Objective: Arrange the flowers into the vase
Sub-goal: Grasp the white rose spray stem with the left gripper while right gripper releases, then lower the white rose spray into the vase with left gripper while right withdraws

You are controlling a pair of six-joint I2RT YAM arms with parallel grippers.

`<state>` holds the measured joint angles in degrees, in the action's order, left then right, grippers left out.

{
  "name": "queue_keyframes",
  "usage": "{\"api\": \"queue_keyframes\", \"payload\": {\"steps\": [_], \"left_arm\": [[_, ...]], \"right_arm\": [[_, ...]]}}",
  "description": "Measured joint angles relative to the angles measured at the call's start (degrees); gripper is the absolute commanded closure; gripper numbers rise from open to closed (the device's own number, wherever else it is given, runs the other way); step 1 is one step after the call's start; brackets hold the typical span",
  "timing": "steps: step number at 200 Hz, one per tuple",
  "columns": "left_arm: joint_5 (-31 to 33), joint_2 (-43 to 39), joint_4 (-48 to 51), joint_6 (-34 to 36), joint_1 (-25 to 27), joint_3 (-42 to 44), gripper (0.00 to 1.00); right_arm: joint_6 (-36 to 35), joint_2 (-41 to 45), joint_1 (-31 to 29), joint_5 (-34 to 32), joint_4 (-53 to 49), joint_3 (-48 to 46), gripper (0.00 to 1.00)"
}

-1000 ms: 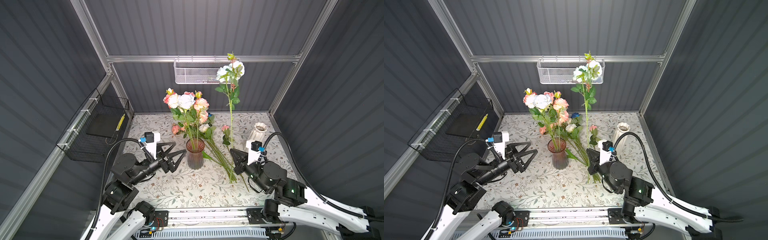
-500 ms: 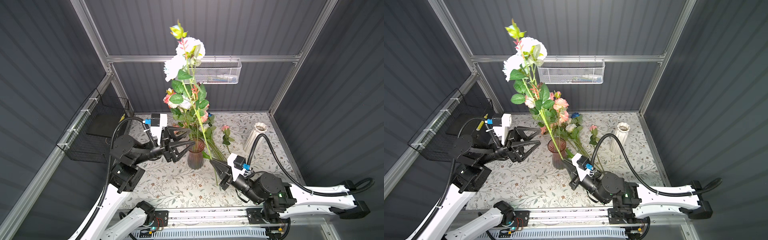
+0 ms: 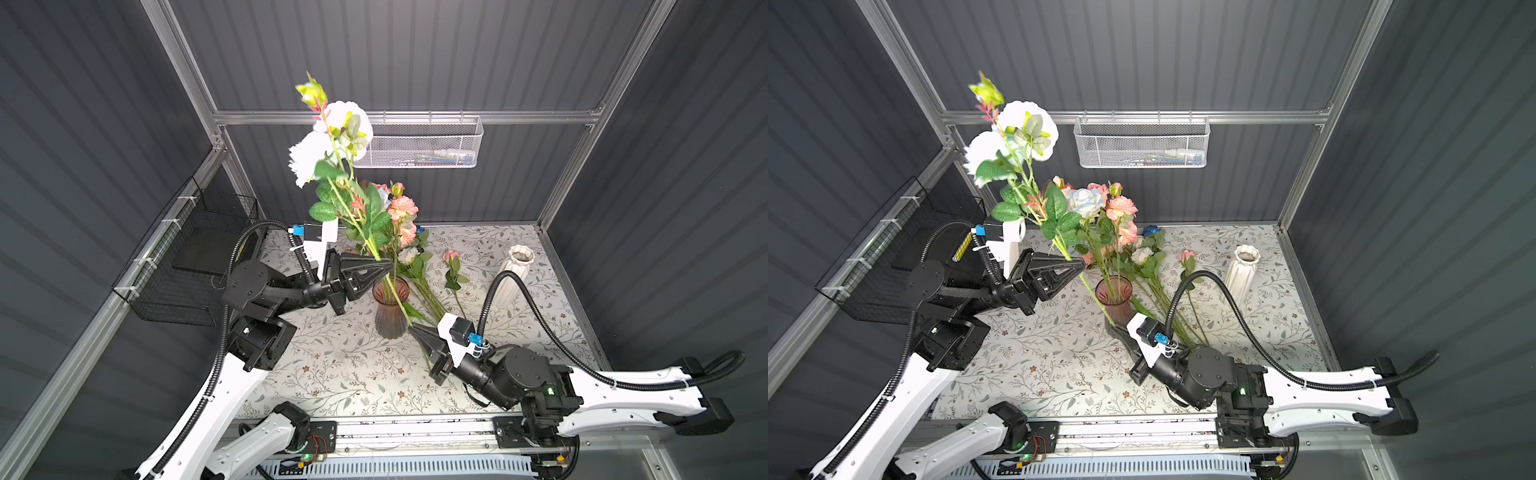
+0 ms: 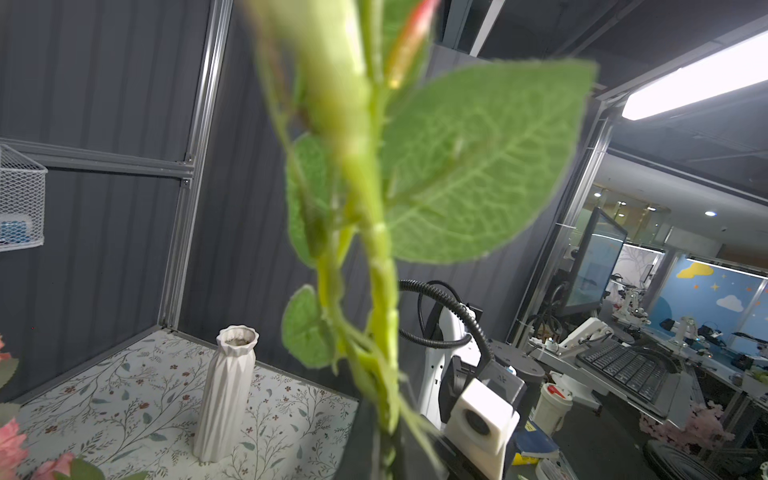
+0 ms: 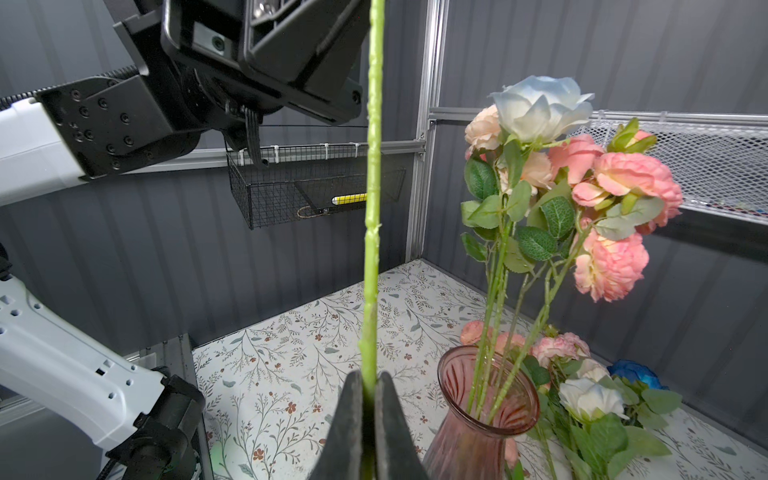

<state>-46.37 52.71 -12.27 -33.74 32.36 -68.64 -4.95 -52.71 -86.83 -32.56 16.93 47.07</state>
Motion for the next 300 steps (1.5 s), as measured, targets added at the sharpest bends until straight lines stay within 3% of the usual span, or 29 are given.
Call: {"api": "queue_keyframes", "payload": {"steps": [26,45,87,154,197,281,300], "left_arm": [[1.22,-0.04,3.67,2.1,0.28,-1.55,1.0],[3.37,0.35,8.15,5.66,0.28,-4.7,1.0],[9.79,2.16,18.05,16.79,0.28,-13.84,1.0],[17.62,10.47,23.12,28.15,0.28,-22.82,1.0],[21.35,15.63,23.76,30.91,0.28,-22.75,1.0],[25.03,21.09,23.69,31.12,0.28,-14.69,1.0],[25.64,21.46,24.22,30.51,0.28,-13.29,0.65]], "right_arm": [[0.46,0.2,0.17,-0.28,-0.9,0.07,0.64],[0.59,1.27,0.28,-1.6,-2.32,-0.13,0.55],[0.26,9.55,0.9,-6.14,-3.93,-1.9,0.53],[-0.09,16.15,0.96,-10.84,-6.34,-2.45,0.54],[-0.04,16.5,0.96,-11.65,-8.07,-3.13,0.54],[1.16,17.77,0.96,-13.05,-8.87,-4.44,0.5],[1.44,17.77,0.96,-13.35,-8.92,-4.7,0.45]]}}
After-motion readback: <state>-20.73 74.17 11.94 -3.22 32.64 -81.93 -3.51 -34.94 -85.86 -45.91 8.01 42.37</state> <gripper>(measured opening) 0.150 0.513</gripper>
